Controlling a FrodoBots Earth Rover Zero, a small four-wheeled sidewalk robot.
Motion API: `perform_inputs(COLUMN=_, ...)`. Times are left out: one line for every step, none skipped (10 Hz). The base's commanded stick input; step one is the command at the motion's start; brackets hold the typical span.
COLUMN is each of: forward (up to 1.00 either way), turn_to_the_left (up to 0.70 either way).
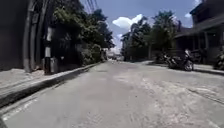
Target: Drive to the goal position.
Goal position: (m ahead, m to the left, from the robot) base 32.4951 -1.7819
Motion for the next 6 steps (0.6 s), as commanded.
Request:
perform_inputs(forward=1.00, turn_to_the_left=0.04)
perform_inputs(forward=1.00, turn_to_the_left=0.04)
perform_inputs(forward=1.00, turn_to_the_left=0.04)
perform_inputs(forward=1.00, turn_to_the_left=0.04)
perform_inputs(forward=1.00, turn_to_the_left=-0.20)
perform_inputs(forward=1.00, turn_to_the_left=-0.26)
